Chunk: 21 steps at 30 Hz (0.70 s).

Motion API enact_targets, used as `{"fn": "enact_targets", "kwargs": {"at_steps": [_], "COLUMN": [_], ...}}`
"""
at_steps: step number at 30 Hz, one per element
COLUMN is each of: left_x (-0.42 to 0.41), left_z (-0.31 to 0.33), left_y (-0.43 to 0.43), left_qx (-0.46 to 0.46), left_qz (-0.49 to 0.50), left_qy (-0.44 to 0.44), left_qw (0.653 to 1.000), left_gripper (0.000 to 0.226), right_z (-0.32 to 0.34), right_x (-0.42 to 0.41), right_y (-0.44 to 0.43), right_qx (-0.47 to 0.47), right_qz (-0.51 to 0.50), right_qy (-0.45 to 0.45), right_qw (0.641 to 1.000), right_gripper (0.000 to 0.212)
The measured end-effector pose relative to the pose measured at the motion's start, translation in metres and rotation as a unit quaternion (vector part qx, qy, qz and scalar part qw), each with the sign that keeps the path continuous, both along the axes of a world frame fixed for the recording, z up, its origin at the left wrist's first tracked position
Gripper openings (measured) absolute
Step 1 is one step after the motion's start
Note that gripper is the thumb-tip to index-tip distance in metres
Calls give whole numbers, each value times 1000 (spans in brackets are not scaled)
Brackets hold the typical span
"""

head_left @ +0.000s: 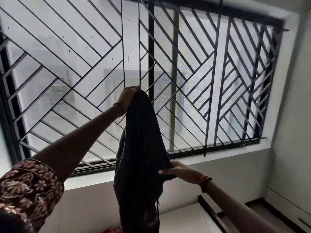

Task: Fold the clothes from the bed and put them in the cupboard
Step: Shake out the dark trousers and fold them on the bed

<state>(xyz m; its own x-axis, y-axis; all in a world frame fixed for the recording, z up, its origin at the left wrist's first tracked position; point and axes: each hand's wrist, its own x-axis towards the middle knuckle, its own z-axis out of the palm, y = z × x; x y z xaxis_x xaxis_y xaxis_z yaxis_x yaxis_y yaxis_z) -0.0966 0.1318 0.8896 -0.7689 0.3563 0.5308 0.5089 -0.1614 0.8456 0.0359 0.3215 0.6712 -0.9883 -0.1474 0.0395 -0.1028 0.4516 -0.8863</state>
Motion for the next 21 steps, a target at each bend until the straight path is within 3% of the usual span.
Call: {"fn": "enact_targets", "kwargs": {"at_steps": [6,13,16,21], "left_x": [-5,-17,-10,1], "left_z": [-9,-5,0,5], "left_y": [-17,-54,-64,-74], "left_qx": [-90,-239,-342,-533], "left_qz": [-22,-36,-18,29], "left_qy": [48,148,218,304], "left_qw": [995,959,914,789], "left_gripper": [36,42,50,55], "right_z": [10,72,104,146], "right_x": [3,-9,-10,-11], "right_y": [18,68,82,91], "right_qx": [149,416,458,519], "right_qz": [-7,-89,-114,-134], "right_qy": [-83,-16,11,40], "right_qw": [985,905,882,843], "right_gripper": [37,35,31,34]}}
